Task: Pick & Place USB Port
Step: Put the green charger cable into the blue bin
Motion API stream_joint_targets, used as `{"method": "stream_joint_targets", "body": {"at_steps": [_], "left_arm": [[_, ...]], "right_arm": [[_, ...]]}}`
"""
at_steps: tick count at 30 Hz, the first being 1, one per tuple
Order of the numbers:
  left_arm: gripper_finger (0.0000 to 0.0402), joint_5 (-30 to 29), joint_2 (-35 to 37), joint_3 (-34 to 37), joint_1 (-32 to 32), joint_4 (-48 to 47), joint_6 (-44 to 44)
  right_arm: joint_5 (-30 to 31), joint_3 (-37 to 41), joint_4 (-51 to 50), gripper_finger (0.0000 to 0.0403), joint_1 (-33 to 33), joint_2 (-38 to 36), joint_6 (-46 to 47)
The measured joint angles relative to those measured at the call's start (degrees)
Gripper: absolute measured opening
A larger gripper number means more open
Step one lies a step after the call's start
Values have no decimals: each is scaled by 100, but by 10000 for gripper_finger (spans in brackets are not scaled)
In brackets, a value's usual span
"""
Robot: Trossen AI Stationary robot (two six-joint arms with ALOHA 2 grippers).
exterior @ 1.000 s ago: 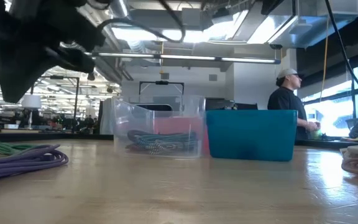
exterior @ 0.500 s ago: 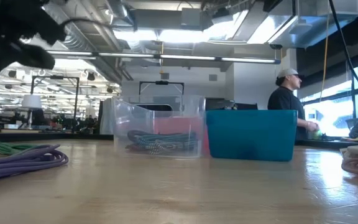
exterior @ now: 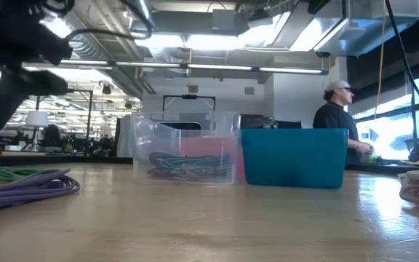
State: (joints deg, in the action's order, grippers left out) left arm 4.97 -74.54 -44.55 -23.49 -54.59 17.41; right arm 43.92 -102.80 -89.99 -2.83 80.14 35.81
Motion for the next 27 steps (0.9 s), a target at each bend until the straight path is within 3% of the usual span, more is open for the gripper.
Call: {"method": "stream_joint_targets", "body": {"at_steps": [18,21,24,27], "left_arm": [[191,197,25,1477,554,1700,178],[134,200,50,1406,659,1606,290],[35,506,61,1248,741,1473,330],[12,835,131,1094,800,1134,543]], "right_arm": [[2,0,212,61,2,0,17],[10,0,212,61,2,0,17],[111,0,214,61,2,0,17],[157,0,214,61,2,0,13]]}}
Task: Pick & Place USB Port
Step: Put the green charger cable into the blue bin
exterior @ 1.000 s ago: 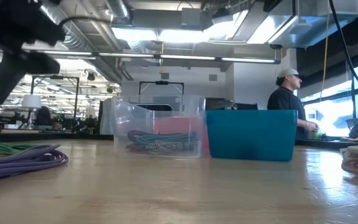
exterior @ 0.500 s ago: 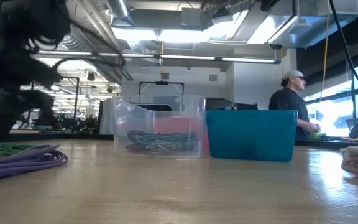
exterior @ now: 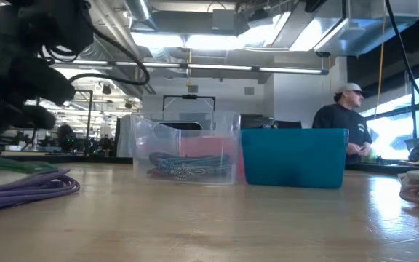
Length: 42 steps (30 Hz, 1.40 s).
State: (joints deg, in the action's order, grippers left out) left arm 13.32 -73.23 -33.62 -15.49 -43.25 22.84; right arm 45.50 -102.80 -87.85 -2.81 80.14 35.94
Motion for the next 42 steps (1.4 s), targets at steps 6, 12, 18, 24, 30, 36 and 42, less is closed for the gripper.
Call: {"method": "stream_joint_targets", "body": {"at_steps": [6,12,18,24,30,36,42], "left_arm": [[8,63,651,-693,-170,-1368,254],[8,-1053,2017,-1436,-159,-1637,1213],[8,-2811,3348,-1275,65,1148,1252],[8,-2458,3528,-787,965,4694,-409],[8,-687,2696,-736,2242,6120,-693],[7,1042,1532,-737,3405,7898,-142],[7,2413,271,-1285,3968,8514,558]], "right_arm": [[0,0,-17,61,0,0,3],[2,0,-20,61,0,0,268],[4,0,243,61,0,0,409],[-64,0,1082,61,0,-2,-24],[-604,0,2516,61,0,-2,-1120],[-1393,0,3844,61,0,42,-1934],[-1998,0,4806,65,0,205,-2275]]}}
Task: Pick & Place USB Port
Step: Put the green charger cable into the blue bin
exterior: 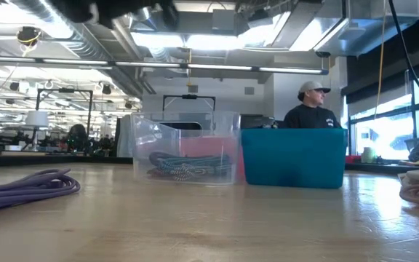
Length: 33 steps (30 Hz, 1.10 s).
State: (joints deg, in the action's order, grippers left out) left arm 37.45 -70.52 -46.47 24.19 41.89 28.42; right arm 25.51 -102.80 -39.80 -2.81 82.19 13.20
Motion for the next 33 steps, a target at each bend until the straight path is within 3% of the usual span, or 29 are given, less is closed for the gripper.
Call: {"method": "stream_joint_targets", "body": {"at_steps": [3,11,16,28,33], "left_arm": [[7,475,-464,-474,108,9,-10],[7,1103,-1163,-1474,455,-8,-109],[7,1327,-1591,-1983,490,-11,-113],[7,1640,-2163,-2730,195,0,-115],[9,1647,-2179,-2774,106,-20,-158]], "right_arm": [[-120,0,98,90,-1,43,-5],[-281,0,151,209,-11,86,310],[-327,0,405,244,-11,286,290],[-282,2,635,202,103,440,126],[-290,2,648,151,168,437,113]]}}
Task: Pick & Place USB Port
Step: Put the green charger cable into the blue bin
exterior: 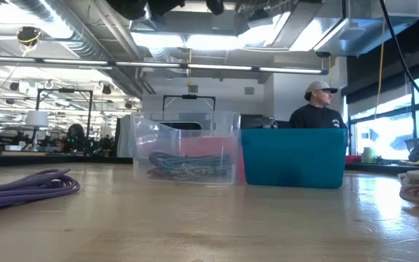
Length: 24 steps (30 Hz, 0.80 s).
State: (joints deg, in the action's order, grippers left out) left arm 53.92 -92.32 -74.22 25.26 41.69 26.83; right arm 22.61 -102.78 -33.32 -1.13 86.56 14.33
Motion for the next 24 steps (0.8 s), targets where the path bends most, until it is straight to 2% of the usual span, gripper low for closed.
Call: {"method": "stream_joint_targets", "body": {"at_steps": [4,6,11,15,18,22,24], "left_arm": [[35,-74,-7,0,20,-25,109],[52,-90,-8,0,42,-27,207],[93,-198,-7,0,107,-256,198],[130,43,113,0,346,-692,128],[156,327,219,-9,628,-989,109],[179,898,367,-9,1082,-1417,151],[184,1101,442,-9,1316,-1664,214]], "right_arm": [[-20,0,-12,46,7,0,-3],[3,-1,-39,21,7,0,-31],[517,-106,-412,20,-16,0,38],[1276,-581,-1572,20,-123,-27,578],[1780,-974,-2775,20,-299,-48,1584],[1377,-1163,-4234,20,-620,-37,3535],[1140,-1021,-4542,20,-782,-47,4351]]}}
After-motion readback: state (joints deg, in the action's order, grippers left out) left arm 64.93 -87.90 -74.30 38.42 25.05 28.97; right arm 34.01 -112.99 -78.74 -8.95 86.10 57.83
